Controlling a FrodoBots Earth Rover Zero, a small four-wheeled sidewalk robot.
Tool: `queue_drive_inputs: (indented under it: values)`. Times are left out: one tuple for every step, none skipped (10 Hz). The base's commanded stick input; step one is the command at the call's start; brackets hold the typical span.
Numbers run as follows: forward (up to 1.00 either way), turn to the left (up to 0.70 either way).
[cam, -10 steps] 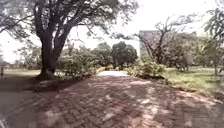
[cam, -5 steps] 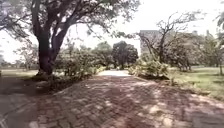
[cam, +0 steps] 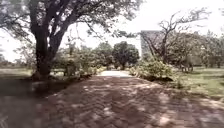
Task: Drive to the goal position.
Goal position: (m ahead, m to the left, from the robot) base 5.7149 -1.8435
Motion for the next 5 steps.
queue_drive_inputs:
  values:
    - [0.7, 0.0]
    - [0.7, 0.0]
    - [0.7, 0.0]
    - [0.7, 0.0]
    - [0.7, 0.0]
